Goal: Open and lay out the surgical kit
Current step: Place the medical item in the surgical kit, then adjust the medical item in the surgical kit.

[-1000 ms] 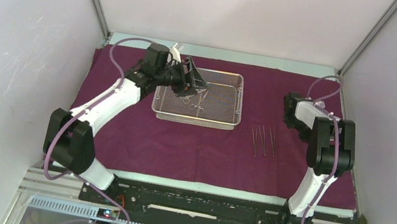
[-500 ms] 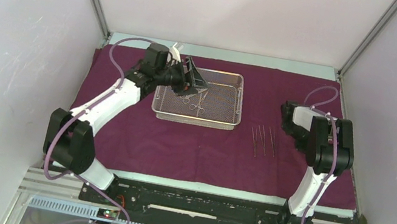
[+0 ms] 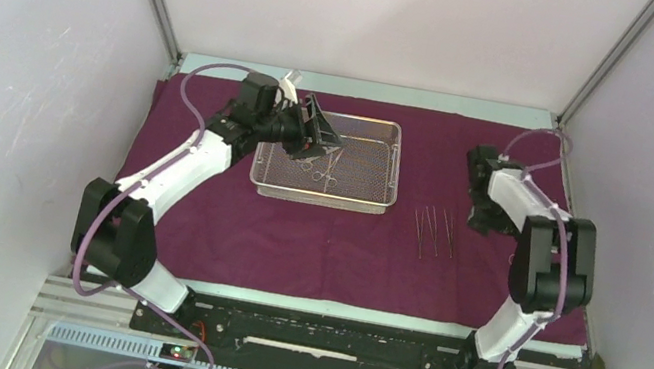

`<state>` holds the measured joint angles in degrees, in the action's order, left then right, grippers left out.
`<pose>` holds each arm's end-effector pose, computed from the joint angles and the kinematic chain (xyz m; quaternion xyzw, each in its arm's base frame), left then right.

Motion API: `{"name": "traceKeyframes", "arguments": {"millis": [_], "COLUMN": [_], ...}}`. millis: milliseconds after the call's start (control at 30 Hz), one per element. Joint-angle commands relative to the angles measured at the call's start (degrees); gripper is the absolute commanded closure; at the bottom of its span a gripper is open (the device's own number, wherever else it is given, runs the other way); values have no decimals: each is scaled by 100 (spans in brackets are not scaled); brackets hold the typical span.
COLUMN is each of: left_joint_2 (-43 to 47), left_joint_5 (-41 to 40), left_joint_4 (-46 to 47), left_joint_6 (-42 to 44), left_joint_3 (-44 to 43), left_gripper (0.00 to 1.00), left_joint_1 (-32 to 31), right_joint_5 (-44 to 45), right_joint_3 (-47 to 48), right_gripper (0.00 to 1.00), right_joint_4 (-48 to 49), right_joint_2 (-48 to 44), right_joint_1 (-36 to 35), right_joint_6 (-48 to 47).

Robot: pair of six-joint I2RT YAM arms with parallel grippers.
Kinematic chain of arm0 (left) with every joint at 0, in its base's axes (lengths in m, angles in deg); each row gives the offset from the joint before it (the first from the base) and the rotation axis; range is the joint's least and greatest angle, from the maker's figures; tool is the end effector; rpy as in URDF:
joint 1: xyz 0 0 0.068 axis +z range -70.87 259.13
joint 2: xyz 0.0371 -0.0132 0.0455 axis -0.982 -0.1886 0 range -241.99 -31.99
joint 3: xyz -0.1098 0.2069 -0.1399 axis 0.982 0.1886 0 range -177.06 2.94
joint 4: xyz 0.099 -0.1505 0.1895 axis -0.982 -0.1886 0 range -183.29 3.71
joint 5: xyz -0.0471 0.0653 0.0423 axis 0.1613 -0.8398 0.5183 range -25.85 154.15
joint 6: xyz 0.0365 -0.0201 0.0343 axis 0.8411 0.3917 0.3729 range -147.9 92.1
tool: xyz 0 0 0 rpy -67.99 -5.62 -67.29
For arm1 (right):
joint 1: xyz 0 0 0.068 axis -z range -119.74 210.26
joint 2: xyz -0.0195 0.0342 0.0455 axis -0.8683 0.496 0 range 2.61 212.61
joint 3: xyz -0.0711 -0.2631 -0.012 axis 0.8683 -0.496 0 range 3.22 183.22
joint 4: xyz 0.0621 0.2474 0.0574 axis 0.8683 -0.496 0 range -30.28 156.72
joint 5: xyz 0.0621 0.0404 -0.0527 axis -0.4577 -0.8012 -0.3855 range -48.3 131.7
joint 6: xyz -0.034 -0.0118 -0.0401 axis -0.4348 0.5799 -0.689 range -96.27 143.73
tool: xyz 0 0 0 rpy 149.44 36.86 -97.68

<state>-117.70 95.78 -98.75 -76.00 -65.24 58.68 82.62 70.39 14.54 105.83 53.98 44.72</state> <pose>0.3141 -0.1370 0.3080 -0.0667 0.8416 -0.4660 0.2647 0.3176 0.0116 0.1740 0.1253 0.9284 -0.3362 0.0965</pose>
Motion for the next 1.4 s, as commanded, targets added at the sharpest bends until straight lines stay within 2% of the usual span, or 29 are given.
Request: {"name": "traceKeyframes", "arguments": {"millis": [0, 200, 367, 500, 633, 967, 1367], "left_joint_2": [239, 216, 87, -67, -191, -277, -323], "left_joint_5": [-39, -236, -385, -475, -503, -660, -745], "left_joint_4": [113, -40, -231, -336, -507, -879, -1088], "left_joint_6": [37, 272, 389, 374, 398, 579, 673], "left_joint_3": [46, -124, -283, -379, -465, -658, -954], "left_gripper": [30, 30, 30, 30, 30, 31, 31], "left_joint_1": [32, 32, 32, 32, 32, 25, 32], "right_joint_5": [-1236, -2849, -3626, -3506, -3796, -3282, -4031], "right_joint_3": [316, 141, 79, -169, -596, -893, -871], "right_gripper": [3, 0, 0, 0, 0, 0, 0], "right_joint_4": [394, 1103, 1433, 1644, 2140, 2848, 3365], "right_joint_2": [-745, -941, -1064, -1169, -1207, -1060, -418], "right_joint_1": [466, 1405, 1860, 2090, 2555, 3027, 3432], "right_joint_6": [380, 771, 829, 927, 1047, 951, 818]}}
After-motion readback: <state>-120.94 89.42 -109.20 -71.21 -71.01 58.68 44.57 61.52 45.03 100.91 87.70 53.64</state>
